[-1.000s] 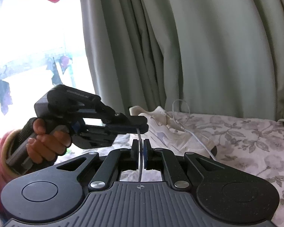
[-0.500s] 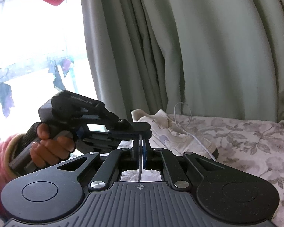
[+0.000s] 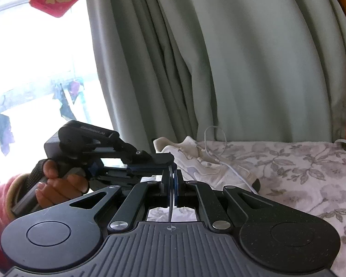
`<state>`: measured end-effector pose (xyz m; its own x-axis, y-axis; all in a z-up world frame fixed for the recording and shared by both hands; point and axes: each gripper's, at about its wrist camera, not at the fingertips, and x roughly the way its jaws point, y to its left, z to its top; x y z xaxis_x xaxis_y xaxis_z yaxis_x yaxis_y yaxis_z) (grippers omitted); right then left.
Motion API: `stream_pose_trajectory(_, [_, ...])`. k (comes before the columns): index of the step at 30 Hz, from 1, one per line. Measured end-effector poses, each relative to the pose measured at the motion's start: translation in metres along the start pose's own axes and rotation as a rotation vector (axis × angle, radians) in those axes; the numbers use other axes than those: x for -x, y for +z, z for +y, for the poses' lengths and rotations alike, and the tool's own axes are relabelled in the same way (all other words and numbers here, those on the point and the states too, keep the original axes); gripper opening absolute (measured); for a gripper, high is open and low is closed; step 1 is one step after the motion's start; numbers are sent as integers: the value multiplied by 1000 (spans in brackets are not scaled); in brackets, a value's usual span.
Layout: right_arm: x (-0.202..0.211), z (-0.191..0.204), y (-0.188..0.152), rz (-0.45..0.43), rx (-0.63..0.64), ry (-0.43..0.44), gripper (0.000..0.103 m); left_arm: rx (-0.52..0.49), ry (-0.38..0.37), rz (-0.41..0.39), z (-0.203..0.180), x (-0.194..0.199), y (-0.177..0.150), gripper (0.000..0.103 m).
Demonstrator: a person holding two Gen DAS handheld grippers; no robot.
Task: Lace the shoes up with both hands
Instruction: 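Hold the lace taut between both grippers, then open the left gripper and bring it toward the right gripper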
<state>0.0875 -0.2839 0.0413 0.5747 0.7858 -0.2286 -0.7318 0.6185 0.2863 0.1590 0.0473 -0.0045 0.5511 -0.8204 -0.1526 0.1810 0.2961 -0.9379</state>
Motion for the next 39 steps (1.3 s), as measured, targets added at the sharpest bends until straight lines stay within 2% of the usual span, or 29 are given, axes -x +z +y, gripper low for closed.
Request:
stream_pose_trajectory(7, [2, -5, 1, 3, -11, -7, 2, 4, 18, -8, 5, 1, 4, 0])
stream_pose_trajectory(12, [0, -14, 10, 30, 14, -12, 2, -82, 95, -23, -2, 9, 19, 0])
stream_pose_trajectory(16, [-9, -29, 25, 69, 62, -3, 2, -241, 202, -16, -20, 10, 36, 0])
stream_pose_trajectory(23, [-43, -67, 41, 141, 134, 127, 2, -653, 391, 60, -61, -6, 55, 0])
stream_pose_trajectory(29, [-78, -92, 41, 193, 158, 220, 2, -946, 528, 193, -72, -42, 54, 7])
stream_pose_trajectory(31, [-87, -97, 40, 219, 180, 237, 2, -1004, 541, 246, -70, -54, 50, 8])
stream_pose_trajectory(34, [-95, -104, 42, 238, 198, 267, 2, -1029, 542, 311, -63, -72, 49, 10])
stream_pose_trajectory(39, [-107, -113, 46, 283, 239, 316, 2, -1081, 532, 357, -58, -83, 48, 18])
